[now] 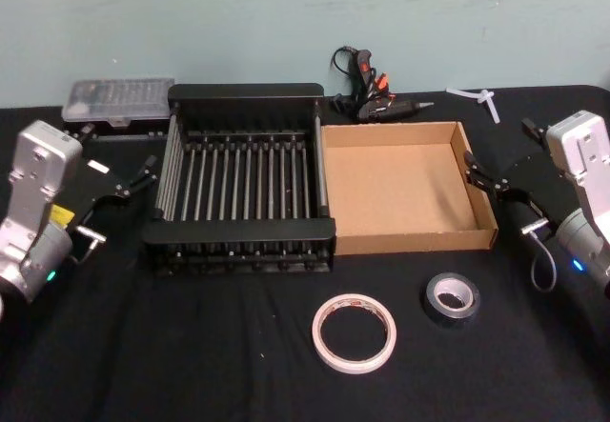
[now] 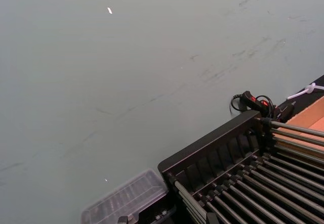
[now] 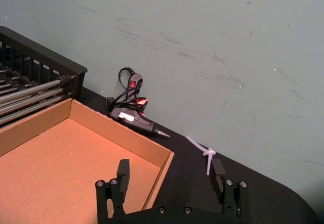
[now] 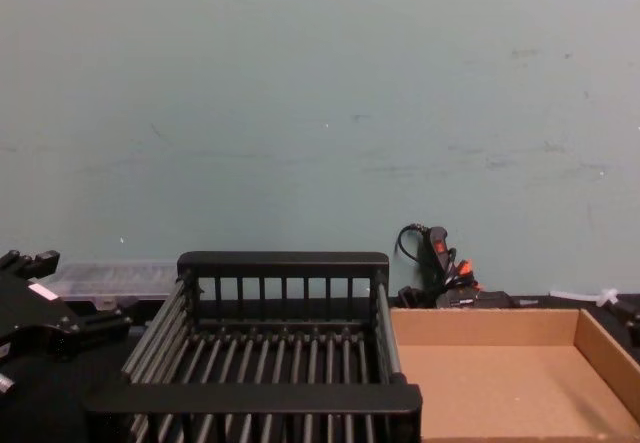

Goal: Pick up the white tape and place it into the black box , Pick up the silver tape and place it into the brown box.

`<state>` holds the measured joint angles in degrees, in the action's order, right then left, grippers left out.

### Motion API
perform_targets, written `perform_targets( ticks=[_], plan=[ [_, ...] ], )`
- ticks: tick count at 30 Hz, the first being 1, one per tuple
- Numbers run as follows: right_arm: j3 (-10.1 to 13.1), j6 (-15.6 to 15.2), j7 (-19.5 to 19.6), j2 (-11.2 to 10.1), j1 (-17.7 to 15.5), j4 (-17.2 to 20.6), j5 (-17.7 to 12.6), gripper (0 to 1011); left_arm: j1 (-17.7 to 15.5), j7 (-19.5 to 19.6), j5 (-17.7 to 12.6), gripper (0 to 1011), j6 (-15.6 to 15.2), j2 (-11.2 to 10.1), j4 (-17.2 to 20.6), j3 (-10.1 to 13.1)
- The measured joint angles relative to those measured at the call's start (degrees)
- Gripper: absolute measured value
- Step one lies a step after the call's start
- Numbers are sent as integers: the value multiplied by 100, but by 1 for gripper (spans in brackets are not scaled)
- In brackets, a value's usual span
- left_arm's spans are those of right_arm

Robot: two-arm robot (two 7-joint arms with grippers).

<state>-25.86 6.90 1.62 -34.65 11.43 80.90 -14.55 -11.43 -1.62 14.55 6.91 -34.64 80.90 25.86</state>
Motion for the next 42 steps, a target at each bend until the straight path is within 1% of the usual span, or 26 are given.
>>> perform_targets(
  ticks=[30, 38, 42],
  plan=[
    [0, 0, 0, 0, 0, 0, 0, 1002, 0, 0, 0, 1001, 0, 0, 0, 0],
    [129, 3, -134, 54, -57, 52, 0, 1003, 0, 0, 0, 1001, 0, 0, 0, 0],
    [219, -20, -246, 72, -130, 132, -69, 1002, 0, 0, 0, 1001, 0, 0, 0, 0]
  ],
)
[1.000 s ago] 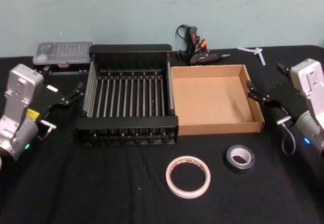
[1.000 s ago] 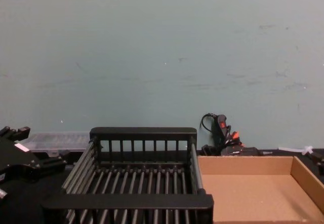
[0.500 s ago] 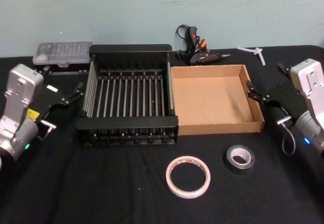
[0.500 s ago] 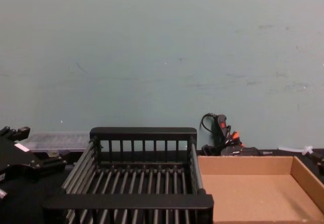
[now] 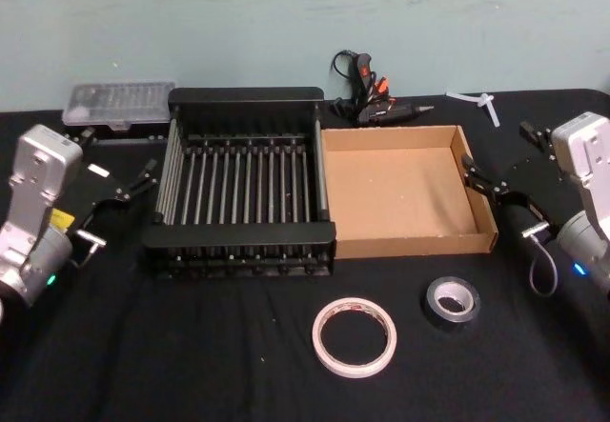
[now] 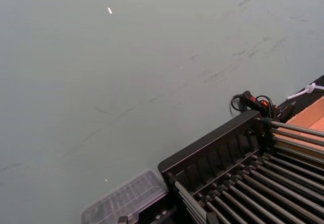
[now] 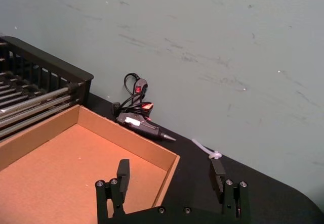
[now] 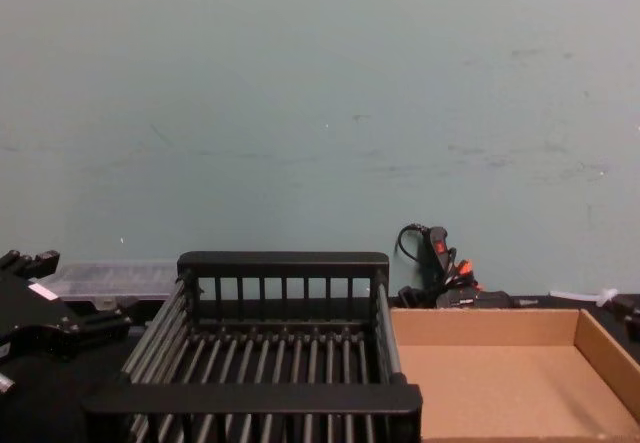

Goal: Pick up the white tape and place it into the black box , Pick up the silver tape and place it into the brown box.

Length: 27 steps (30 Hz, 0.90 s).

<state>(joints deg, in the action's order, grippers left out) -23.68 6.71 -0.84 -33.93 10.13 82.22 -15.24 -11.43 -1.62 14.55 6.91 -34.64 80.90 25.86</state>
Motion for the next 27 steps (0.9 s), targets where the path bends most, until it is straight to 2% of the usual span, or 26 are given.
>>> perform_targets(
  ticks=[19, 27],
  plan=[
    [420, -285, -447, 45, -513, 614, -471, 1002, 0, 0, 0, 1001, 0, 0, 0, 0],
    [584, -489, -559, 53, -840, 969, -600, 1002, 0, 0, 0, 1001, 0, 0, 0, 0]
  ],
)
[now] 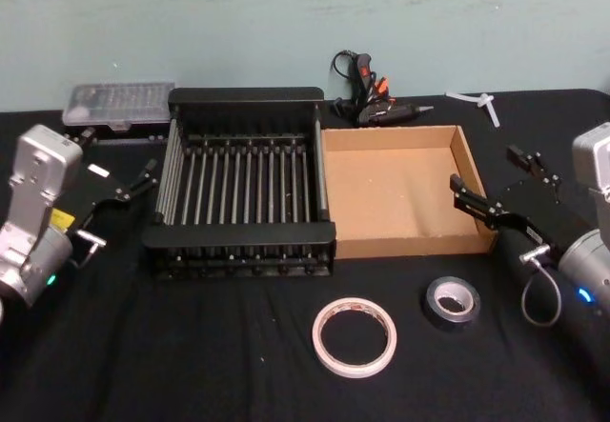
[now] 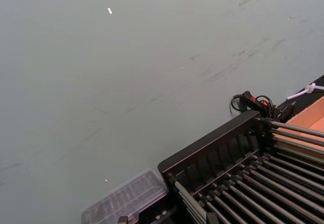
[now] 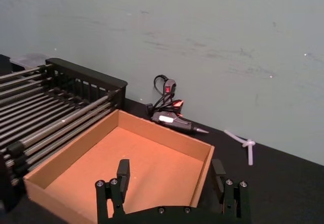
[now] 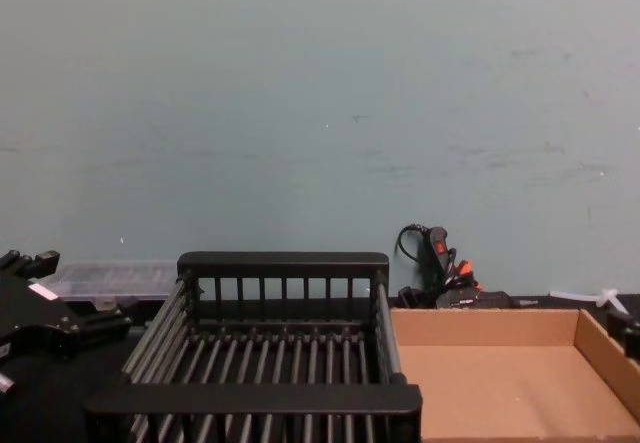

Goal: Pick up the white tape and place it into the black box , Pick up the silver tape and place it into the brown box.

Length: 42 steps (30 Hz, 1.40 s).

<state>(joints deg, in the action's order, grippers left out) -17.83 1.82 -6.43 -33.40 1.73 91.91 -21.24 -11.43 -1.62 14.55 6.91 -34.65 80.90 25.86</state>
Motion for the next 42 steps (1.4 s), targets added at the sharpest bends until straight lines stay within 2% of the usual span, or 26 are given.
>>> perform_targets(
  ticks=[9, 24, 42],
  plan=[
    [129, -313, -66, -28, -352, 359, -31, 1002, 0, 0, 0, 1001, 0, 0, 0, 0],
    [317, -777, -230, -5, -832, 678, -56, 1002, 0, 0, 0, 1001, 0, 0, 0, 0],
    [470, -1300, -425, 19, -1067, 909, 83, 1002, 0, 0, 0, 1001, 0, 0, 0, 0]
  ],
)
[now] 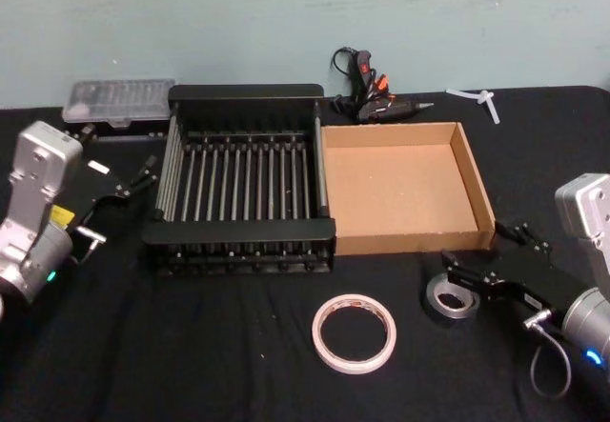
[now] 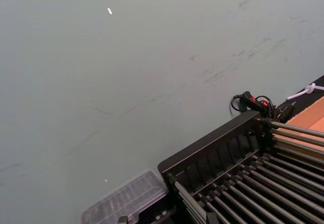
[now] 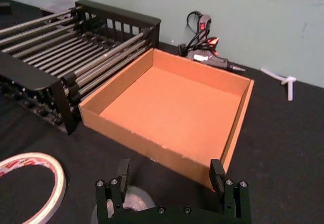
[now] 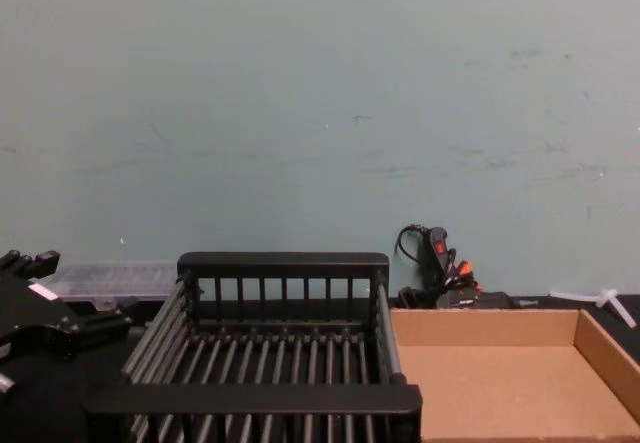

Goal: Pick up the white tape and place it into the black box , Pick up the silver tape and place it into the brown box.

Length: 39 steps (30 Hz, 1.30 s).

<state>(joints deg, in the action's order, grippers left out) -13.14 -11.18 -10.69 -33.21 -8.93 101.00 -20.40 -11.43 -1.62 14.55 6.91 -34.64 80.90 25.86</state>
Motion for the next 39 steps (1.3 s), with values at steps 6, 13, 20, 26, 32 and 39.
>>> perform_targets(
  ticks=[6, 13, 20, 26, 32, 39],
  plan=[
    [64, -181, -74, 2, -105, 74, 26, 1002, 0, 0, 0, 1001, 0, 0, 0, 0],
    [160, -335, -154, 38, -229, 108, 36, 1002, 0, 0, 0, 1001, 0, 0, 0, 0],
    [260, -454, -213, 110, -311, 105, 70, 1003, 0, 0, 0, 1001, 0, 0, 0, 0],
    [301, -509, -256, 176, -316, 72, 121, 1002, 0, 0, 0, 1001, 0, 0, 0, 0],
    [318, -579, -314, 242, -284, 6, 196, 1002, 0, 0, 0, 1001, 0, 0, 0, 0],
    [352, -658, -389, 315, -251, -56, 268, 1003, 0, 0, 0, 1001, 0, 0, 0, 0]
  ],
)
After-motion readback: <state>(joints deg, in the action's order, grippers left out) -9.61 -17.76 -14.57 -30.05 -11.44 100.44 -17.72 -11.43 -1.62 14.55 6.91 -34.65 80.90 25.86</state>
